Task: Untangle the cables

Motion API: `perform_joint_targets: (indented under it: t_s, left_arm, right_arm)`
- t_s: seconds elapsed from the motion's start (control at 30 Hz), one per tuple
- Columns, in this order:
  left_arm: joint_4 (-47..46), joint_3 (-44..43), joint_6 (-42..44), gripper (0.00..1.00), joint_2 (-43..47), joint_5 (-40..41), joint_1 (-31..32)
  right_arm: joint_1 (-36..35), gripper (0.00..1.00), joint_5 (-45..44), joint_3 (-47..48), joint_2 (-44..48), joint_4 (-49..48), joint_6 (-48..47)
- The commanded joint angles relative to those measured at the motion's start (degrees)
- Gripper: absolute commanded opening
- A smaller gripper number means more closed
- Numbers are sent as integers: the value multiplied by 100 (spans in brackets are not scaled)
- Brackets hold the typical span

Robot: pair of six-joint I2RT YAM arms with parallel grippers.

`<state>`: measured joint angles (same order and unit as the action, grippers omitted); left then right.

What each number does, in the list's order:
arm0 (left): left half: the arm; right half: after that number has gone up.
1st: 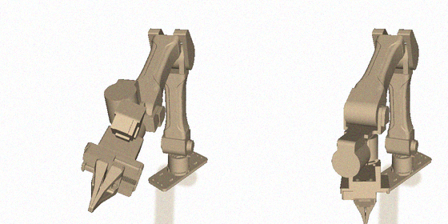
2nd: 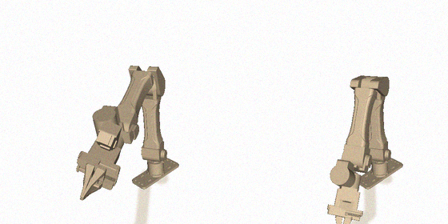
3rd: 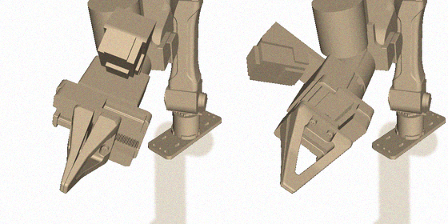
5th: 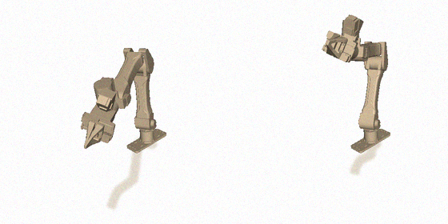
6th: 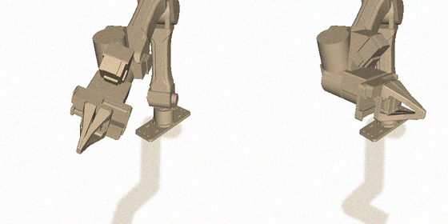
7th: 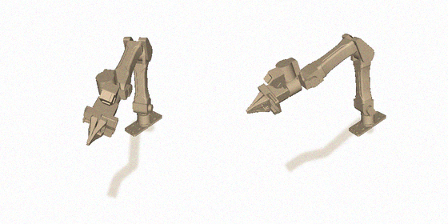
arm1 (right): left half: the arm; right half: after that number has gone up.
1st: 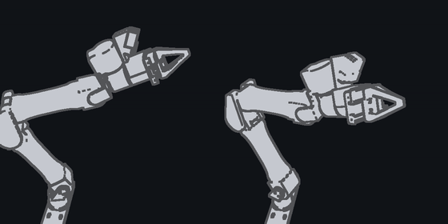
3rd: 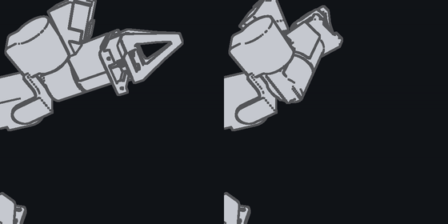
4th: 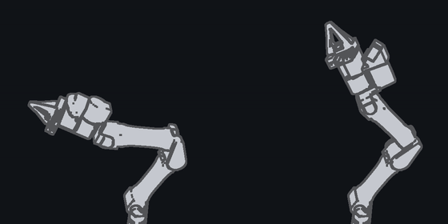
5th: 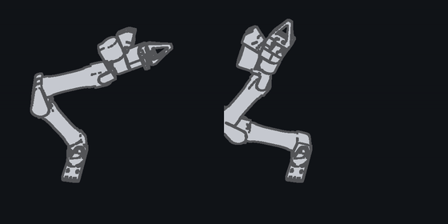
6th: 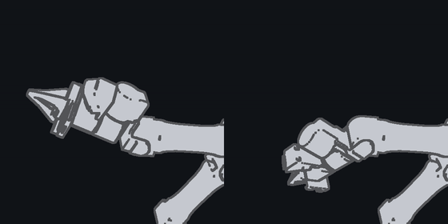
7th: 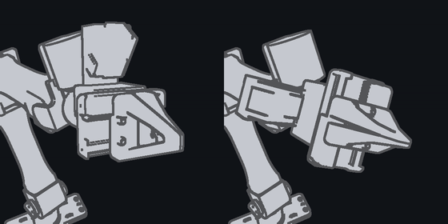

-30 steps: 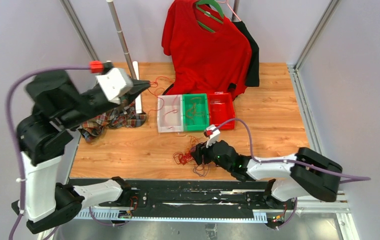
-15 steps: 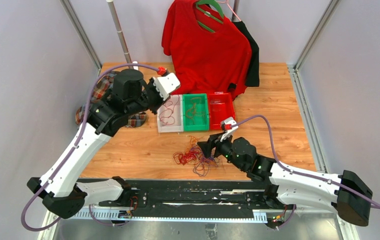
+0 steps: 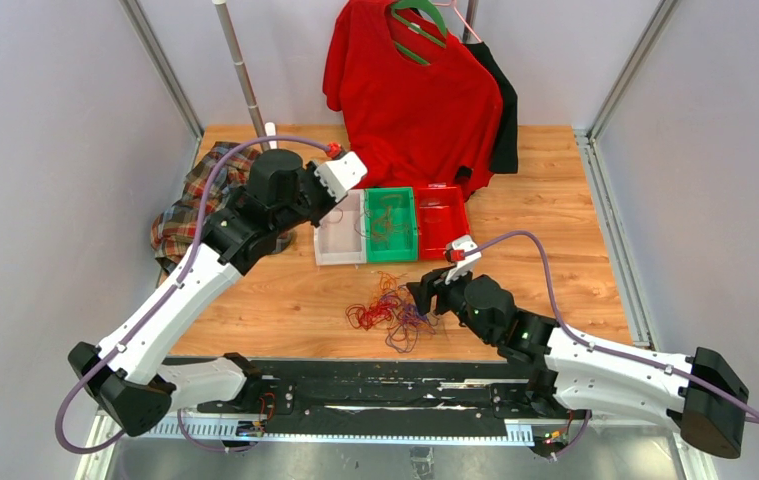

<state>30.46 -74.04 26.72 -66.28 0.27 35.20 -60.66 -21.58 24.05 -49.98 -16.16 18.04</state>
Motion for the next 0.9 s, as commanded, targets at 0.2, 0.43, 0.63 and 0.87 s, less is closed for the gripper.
perform_joint_targets:
  t_s: [0.2,0.43,0.63,0.87]
  left_arm:
    - [-965,-58,-250,0,16,185,-160]
    - [-857,26,-485,1,-39,503,-254]
    - [-1094,128,-495,1,-46,567,-277]
    - [-1157,17,-597,1,-282,47,-423]
  right_arm:
    - [72,64,-355,205,80,179,-148]
    - [72,62,-523,145,257,278,-91]
    - [71,61,-608,196,412,494,-118]
    - [72,58,-663,342,477,659,-147]
